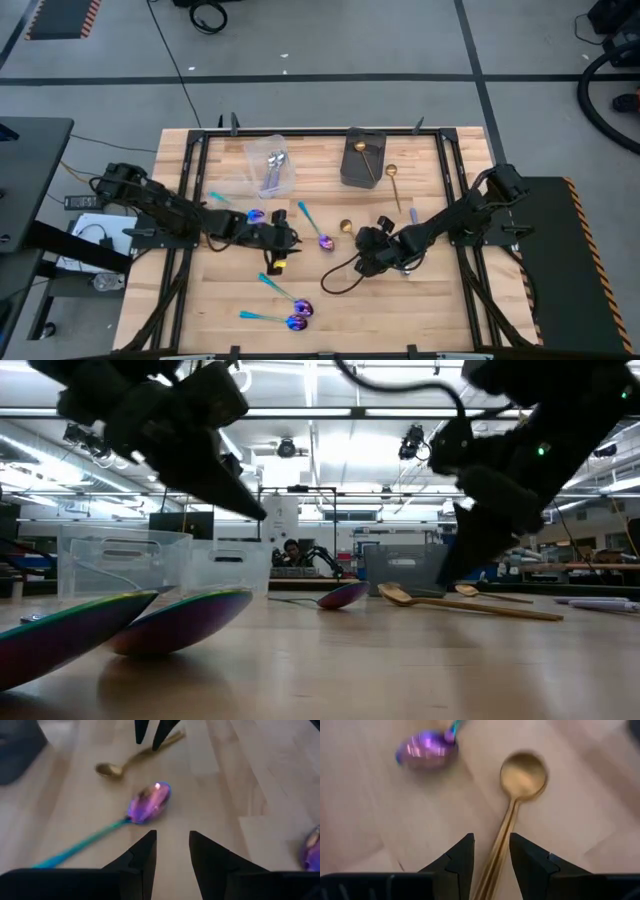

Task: Sort silverware by color (type)
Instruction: Put the gold spoon into the black bin

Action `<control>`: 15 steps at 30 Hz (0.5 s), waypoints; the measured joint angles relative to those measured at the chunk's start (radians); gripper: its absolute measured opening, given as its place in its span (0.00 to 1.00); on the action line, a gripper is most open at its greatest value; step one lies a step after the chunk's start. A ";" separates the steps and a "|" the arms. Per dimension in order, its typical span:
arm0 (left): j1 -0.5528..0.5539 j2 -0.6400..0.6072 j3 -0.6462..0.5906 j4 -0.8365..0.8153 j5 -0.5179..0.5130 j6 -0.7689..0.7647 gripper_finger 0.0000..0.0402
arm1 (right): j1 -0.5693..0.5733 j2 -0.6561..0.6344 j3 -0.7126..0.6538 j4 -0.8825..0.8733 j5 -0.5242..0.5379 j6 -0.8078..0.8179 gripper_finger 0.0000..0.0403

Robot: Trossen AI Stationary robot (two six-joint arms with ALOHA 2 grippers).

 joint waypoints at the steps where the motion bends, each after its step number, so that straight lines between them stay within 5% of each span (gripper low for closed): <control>1: -0.011 0.002 -0.006 0.018 -0.001 -0.014 0.31 | -0.008 0.013 0.000 0.002 -0.025 0.003 0.34; 5: -0.037 0.002 -0.019 0.054 -0.007 -0.020 0.31 | -0.027 0.063 0.018 -0.004 -0.074 0.025 0.34; 15: -0.032 0.002 -0.019 0.103 -0.012 0.007 0.31 | -0.016 0.065 0.079 -0.123 0.000 -0.003 0.35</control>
